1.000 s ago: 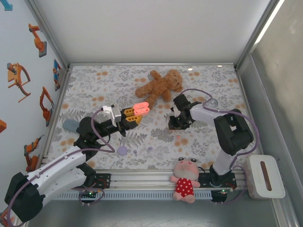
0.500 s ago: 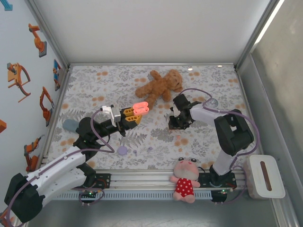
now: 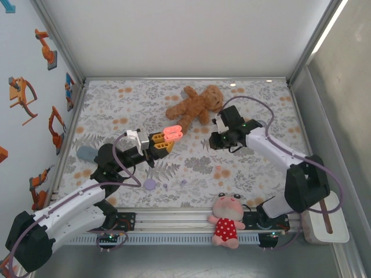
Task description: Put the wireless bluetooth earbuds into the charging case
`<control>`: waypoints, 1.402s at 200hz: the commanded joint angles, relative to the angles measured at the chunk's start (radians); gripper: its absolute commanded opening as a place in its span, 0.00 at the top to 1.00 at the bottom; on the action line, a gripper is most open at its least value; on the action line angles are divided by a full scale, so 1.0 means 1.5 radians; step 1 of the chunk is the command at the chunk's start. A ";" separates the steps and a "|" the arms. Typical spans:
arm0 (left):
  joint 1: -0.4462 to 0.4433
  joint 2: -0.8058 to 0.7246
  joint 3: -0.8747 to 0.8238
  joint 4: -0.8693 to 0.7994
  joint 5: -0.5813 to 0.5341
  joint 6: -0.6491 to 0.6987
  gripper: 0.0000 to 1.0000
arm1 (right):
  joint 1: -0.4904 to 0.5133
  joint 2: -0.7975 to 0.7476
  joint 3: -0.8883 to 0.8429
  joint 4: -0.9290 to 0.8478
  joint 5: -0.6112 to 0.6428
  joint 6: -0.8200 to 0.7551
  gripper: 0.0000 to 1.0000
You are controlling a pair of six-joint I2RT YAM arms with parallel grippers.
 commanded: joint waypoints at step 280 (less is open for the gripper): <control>-0.010 0.176 0.053 0.177 0.016 -0.082 0.86 | 0.290 -0.219 0.163 0.188 0.141 -0.223 0.83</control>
